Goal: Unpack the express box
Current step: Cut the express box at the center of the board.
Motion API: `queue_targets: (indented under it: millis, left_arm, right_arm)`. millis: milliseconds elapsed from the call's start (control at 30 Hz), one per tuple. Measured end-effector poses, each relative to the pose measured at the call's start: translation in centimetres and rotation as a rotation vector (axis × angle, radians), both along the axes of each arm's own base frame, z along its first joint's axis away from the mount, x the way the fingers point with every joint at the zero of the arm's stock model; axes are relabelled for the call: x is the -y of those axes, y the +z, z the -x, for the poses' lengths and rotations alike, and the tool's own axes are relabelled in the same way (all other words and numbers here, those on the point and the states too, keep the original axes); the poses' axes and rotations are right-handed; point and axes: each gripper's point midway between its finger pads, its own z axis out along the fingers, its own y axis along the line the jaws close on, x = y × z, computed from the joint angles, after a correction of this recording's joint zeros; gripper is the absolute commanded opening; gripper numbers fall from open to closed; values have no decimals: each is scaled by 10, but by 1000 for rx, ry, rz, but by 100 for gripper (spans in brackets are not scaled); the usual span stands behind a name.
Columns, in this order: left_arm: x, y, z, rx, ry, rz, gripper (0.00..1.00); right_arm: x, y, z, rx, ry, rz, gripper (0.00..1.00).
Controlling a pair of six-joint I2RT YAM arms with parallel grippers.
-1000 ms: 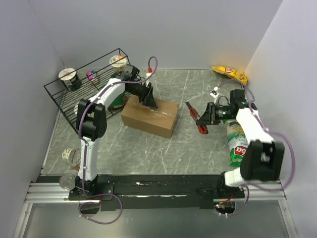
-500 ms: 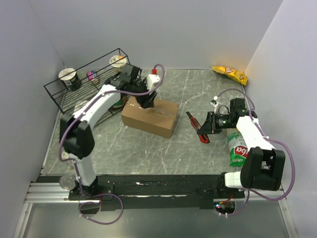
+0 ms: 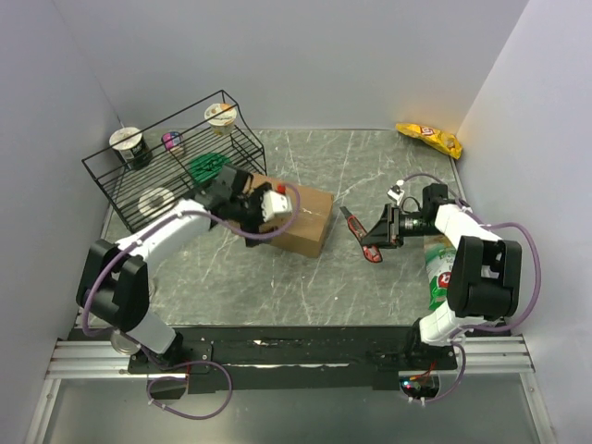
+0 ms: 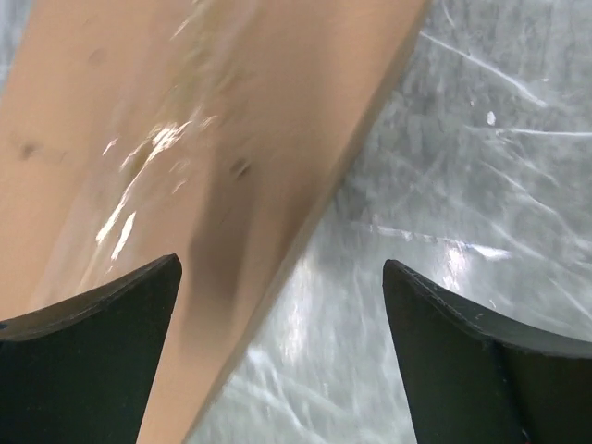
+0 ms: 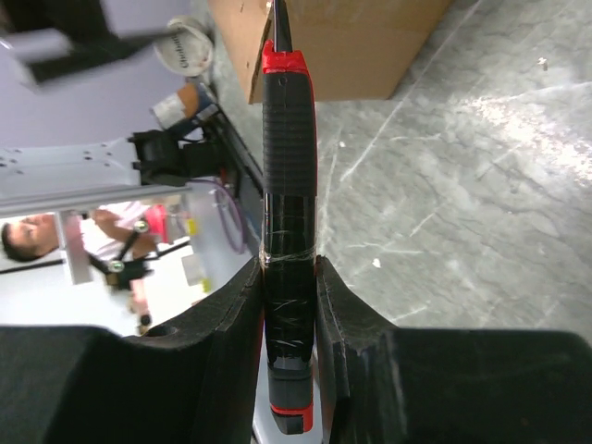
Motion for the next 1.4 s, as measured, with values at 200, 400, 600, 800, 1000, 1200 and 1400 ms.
queue_targets:
  millis: [200, 400, 600, 800, 1000, 1200, 1400]
  left_arm:
    - [38, -26, 10, 196, -102, -1, 97]
    - [91, -29, -12, 333, -112, 10, 99]
    - [131, -30, -51, 312, -7, 19, 96]
    - [147, -25, -72, 246, 96, 46, 96]
    - [142, -31, -58, 213, 70, 51, 96]
    - [123, -33, -27, 181, 0, 51, 96]
    - [100, -24, -2, 157, -31, 62, 96]
  right_arm:
    - [-1, 7, -9, -7, 1, -28, 0]
    - [5, 5, -12, -26, -29, -17, 0]
    - [10, 1, -16, -57, -63, -13, 0]
    - [17, -5, -32, -132, -61, 5, 0]
    - [34, 9, -70, -61, -20, 23, 0]
    - [43, 11, -76, -55, 49, 22, 0]
    - [47, 3, -83, 44, 121, 36, 0]
